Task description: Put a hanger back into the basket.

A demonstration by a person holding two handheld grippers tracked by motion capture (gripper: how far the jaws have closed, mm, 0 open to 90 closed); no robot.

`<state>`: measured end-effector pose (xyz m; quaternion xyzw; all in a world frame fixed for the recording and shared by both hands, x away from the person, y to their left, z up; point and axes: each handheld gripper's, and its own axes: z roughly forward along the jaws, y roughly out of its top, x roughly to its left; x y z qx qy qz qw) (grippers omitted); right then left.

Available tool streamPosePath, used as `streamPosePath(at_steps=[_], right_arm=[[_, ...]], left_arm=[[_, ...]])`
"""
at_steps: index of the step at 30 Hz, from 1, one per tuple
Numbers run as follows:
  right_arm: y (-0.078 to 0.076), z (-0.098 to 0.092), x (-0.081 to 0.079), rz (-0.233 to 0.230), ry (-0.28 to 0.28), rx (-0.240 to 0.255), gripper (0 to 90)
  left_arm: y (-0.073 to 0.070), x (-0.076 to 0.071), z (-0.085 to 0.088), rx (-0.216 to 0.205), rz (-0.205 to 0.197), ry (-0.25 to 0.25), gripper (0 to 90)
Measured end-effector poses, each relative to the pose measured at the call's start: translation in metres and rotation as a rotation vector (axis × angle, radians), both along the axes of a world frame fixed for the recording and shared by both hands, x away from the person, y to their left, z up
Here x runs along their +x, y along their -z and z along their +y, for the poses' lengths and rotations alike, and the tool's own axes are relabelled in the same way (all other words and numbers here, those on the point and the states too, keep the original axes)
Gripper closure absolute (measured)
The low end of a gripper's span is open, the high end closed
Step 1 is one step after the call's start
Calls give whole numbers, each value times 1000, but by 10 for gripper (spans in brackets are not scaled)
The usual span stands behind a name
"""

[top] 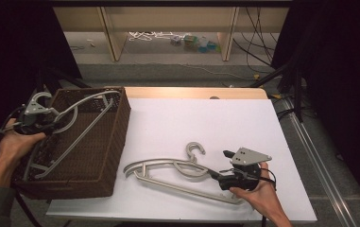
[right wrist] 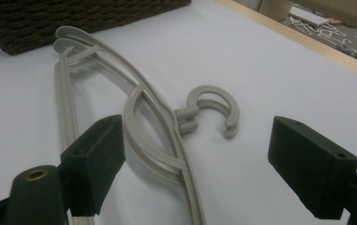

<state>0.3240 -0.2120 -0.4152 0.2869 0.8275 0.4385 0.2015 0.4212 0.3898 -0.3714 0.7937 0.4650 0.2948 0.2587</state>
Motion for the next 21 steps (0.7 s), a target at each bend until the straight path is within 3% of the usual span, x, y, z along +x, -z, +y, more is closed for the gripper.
streamPosePath(at_steps=[2,5,12,16,19,21], right_arm=[[0,0,0,0,-1,-2,201],[0,0,0,6,3,-1,200],[0,0,0,7,-2,-3,201],[0,-1,1,4,1,-4,201],[0,-1,0,9,-3,-3,202],[0,-1,1,7,-3,-6,201]], left_arm=[[3,2,0,-14,-1,-20,814],[8,5,-2,14,30,-7,814],[21,12,-6,25,67,-28,811],[31,15,-5,10,87,-55,809],[36,18,-5,38,101,-63,809],[39,20,-5,23,107,-72,807]])
